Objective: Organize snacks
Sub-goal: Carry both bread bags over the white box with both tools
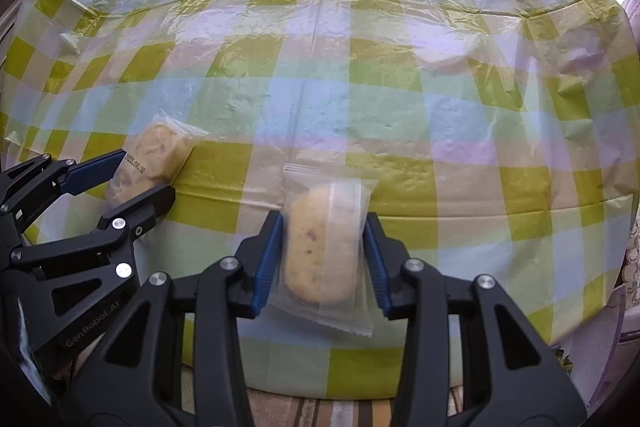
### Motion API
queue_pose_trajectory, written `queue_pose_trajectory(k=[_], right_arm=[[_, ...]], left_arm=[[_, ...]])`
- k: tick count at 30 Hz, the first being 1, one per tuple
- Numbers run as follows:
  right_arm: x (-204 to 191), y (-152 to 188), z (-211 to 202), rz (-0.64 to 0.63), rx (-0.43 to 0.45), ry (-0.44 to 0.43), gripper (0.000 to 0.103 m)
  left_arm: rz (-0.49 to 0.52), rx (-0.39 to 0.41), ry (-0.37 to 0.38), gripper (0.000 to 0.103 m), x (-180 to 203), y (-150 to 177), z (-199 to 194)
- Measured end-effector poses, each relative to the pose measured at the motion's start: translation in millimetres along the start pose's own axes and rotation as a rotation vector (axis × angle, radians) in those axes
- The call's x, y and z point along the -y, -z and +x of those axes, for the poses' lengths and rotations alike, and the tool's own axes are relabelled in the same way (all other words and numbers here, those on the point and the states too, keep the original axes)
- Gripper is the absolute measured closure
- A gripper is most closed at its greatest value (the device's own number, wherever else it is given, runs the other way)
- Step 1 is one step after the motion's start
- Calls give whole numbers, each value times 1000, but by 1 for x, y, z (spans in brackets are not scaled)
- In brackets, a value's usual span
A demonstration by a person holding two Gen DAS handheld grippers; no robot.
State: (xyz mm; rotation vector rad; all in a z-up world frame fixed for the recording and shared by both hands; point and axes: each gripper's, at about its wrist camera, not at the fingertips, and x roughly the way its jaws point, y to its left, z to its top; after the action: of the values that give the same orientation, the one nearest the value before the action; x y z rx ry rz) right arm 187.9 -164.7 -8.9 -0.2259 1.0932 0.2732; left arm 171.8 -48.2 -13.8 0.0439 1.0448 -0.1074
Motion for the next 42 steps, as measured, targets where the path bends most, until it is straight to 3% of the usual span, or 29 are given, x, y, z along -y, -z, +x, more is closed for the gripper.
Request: queue_pose_trajectory(k=[15,28,42], right_arm=[[23,22,-35,55,53,28,65],[76,57,-77,123,87,72,65],[162,124,-127,244,78,164,65]], left_arm=[[11,39,51,67,26,3,-28],[72,74,182,67,89,11,-62],[189,42,312,67,177,23,-80]])
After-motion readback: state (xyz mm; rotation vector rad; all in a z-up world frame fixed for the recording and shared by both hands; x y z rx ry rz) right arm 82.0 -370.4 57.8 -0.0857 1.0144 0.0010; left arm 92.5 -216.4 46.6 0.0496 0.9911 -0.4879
